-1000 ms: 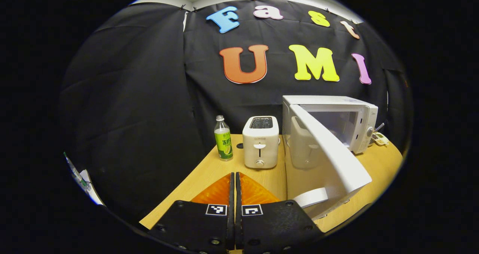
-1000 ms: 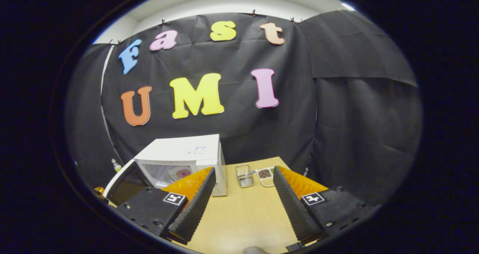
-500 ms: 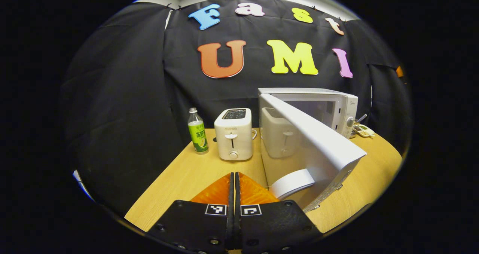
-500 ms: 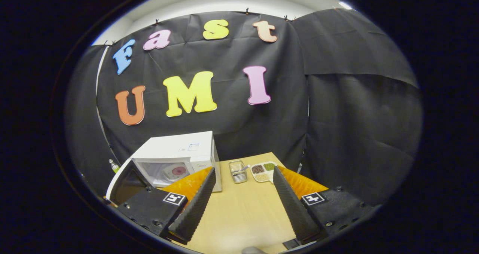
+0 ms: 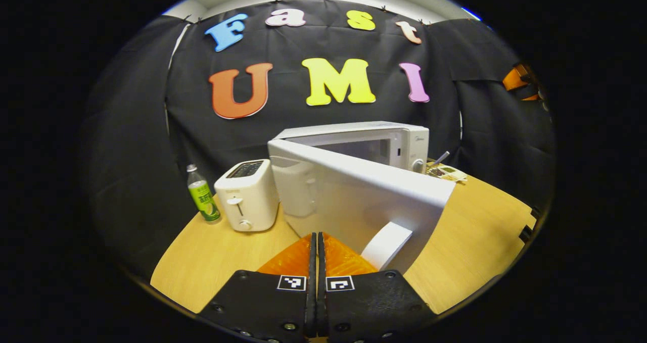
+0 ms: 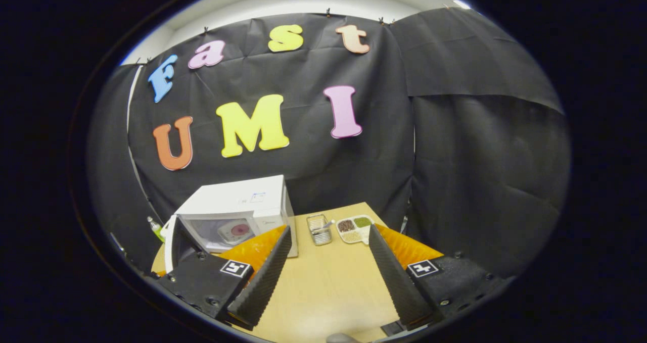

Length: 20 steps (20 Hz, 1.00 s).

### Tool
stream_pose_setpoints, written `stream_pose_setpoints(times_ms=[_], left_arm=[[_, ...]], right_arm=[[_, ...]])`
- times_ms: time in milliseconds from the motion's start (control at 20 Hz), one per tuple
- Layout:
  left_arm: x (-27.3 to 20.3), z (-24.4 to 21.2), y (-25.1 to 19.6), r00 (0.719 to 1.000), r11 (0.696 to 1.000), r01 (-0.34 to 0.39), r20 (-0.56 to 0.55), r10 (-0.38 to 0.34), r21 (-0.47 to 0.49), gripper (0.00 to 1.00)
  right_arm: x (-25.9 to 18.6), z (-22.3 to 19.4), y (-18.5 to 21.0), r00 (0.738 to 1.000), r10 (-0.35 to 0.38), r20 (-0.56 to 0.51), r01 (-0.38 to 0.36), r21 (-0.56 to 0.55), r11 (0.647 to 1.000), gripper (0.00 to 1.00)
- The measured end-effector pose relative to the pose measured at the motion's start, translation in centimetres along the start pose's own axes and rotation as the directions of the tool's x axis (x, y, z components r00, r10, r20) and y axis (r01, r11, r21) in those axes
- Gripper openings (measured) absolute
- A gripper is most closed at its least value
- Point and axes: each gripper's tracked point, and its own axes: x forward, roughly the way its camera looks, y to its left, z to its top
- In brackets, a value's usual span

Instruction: Open the microwave oven with the left hand, put the food in, and close the microwave oven.

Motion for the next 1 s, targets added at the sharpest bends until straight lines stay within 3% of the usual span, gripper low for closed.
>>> stream_pose_setpoints(times_ms=[250, 300, 350, 650, 1000], left_arm=[[3.1, 1.7, -5.2, 0.996, 0.995, 0.083, 0.024, -0.084, 0.049, 0.00], [3.7, 2.0, -6.1, 0.995, 0.994, 0.098, 0.026, -0.099, 0.051, 0.12], [4.4, 2.3, -7.0, 0.993, 0.992, 0.112, 0.030, -0.113, 0.051, 0.00], [8.8, 4.2, -11.8, 0.979, 0.980, 0.193, 0.048, -0.196, 0.052, 0.00], [14.8, 6.1, -14.2, 0.974, 0.974, 0.212, 0.061, -0.218, 0.083, 0.00]], right_arm=[[1.1, 0.1, -1.8, 1.000, -0.018, -0.013, 0.018, 0.004, 1.000, 0.98], [1.4, -0.1, -2.2, 1.000, -0.024, -0.020, 0.024, 0.009, 1.000, 0.98], [1.8, -0.2, -2.5, 0.999, -0.027, -0.027, 0.027, 0.008, 1.000, 0.98], [3.1, 0.3, -4.4, 0.998, -0.061, -0.034, 0.061, -0.005, 0.998, 0.98], [3.7, 0.1, -7.1, 0.992, -0.116, -0.051, 0.115, -0.020, 0.993, 0.98]])
